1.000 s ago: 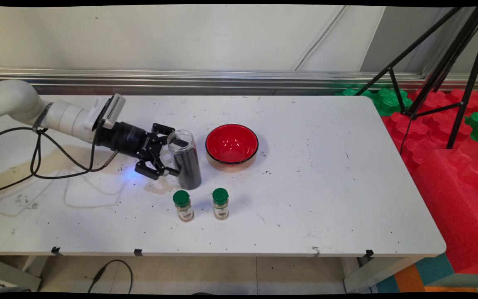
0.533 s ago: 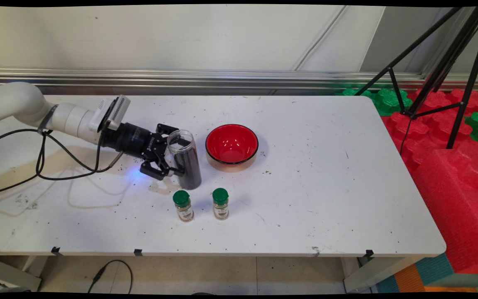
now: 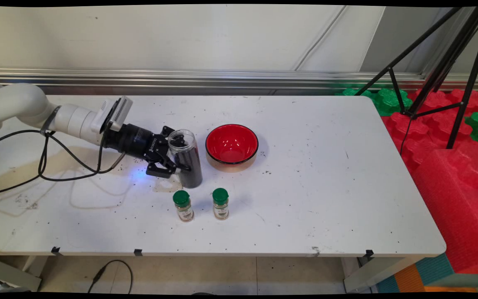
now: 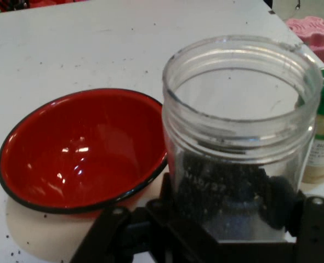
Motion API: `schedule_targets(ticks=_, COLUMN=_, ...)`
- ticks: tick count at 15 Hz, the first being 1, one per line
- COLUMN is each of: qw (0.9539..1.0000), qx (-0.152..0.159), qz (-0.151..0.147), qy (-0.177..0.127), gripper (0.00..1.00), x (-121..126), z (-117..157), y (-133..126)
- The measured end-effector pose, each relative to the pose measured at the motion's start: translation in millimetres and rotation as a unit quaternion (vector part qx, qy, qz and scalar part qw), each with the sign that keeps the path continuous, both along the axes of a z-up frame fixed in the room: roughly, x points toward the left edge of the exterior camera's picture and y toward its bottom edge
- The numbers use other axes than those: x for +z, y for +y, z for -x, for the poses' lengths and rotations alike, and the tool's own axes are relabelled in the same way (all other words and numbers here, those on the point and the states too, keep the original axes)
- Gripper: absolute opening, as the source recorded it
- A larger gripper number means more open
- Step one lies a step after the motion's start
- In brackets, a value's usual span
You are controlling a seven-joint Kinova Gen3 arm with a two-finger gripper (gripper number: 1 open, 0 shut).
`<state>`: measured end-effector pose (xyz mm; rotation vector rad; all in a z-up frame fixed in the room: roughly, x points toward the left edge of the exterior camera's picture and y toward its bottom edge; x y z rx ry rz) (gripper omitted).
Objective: Pour the black seasoning powder in the red bowl
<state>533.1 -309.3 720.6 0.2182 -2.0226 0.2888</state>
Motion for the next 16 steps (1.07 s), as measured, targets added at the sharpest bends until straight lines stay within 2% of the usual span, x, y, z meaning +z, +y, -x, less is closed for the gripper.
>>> schedule_targets(ticks=8, qw=1.0, qx=0.0, qz=-0.009, qy=0.0, gripper=0.0, x=2, z=-1, y=0)
schedule_targets(ticks=16, qw=0.9994, qx=0.026, qz=-0.022, qy=0.007, gripper=0.0, x=19, z=-5, y=-1)
